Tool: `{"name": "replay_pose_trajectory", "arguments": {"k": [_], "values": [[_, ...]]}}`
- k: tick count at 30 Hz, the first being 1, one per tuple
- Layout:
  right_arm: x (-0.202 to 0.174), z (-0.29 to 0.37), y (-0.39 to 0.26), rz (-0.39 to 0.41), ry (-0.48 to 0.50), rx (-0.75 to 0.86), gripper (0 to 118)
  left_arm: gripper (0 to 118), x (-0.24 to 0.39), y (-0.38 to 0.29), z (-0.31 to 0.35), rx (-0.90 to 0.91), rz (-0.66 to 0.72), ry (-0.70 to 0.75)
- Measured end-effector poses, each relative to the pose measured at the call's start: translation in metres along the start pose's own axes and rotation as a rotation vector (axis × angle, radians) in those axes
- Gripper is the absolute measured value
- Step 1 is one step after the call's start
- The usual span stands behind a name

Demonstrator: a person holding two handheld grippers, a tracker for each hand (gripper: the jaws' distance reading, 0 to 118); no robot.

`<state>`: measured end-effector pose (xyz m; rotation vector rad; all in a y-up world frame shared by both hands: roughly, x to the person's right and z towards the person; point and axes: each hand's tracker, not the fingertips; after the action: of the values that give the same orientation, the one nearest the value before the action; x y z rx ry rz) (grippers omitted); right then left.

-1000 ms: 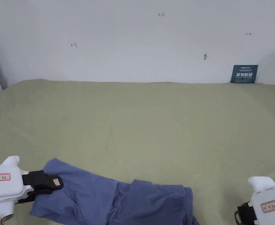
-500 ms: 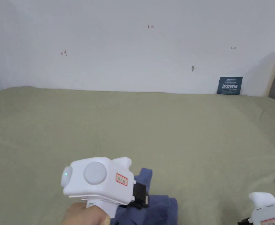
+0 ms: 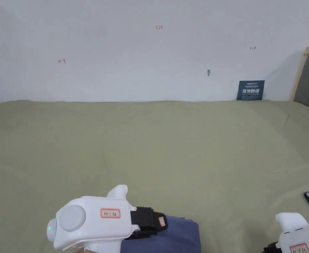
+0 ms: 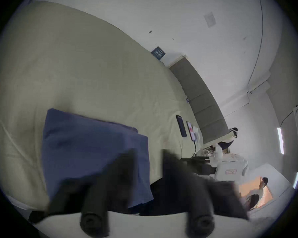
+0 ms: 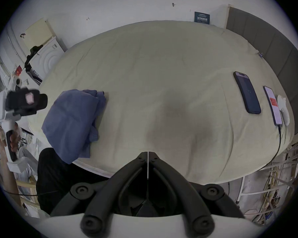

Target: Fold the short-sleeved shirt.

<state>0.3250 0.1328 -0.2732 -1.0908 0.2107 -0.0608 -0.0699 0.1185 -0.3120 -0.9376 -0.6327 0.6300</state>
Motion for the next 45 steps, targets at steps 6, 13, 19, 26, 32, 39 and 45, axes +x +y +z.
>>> {"name": "replay_pose_trajectory", "arguments": {"k": [6, 13, 19, 26, 32, 39, 45], "values": [[-0.008, -0.001, 0.003, -0.014, 0.017, 0.011, 1, 8, -0.015, -0.04, -0.055, -0.137, 0.018, -0.139], [-0.024, -0.005, 0.004, 0.018, 0.025, -0.006, 1, 0, -0.042, -0.073, -0.088, -0.123, 0.216, -0.11], [-0.049, -0.008, 0.016, 0.042, 0.08, -0.017, 1, 0, -0.019, -0.046, -0.02, -0.007, 0.144, -0.214], [-0.121, -0.033, 0.052, 0.092, 0.181, -0.039, 1, 0, -0.07, -0.008, 0.072, 0.118, 0.074, 0.008], [-0.163, -0.089, 0.068, 0.036, 0.206, -0.148, 1, 0, -0.121, -0.001, 0.093, 0.104, 0.129, 0.038], [-0.148, -0.11, 0.054, -0.039, 0.236, -0.145, 0, 108, -0.153, 0.004, 0.072, 0.028, 0.172, -0.041], [-0.14, -0.112, 0.054, -0.06, 0.277, -0.153, 0, 113, -0.158, 0.008, 0.022, -0.098, 0.241, -0.228]]}}
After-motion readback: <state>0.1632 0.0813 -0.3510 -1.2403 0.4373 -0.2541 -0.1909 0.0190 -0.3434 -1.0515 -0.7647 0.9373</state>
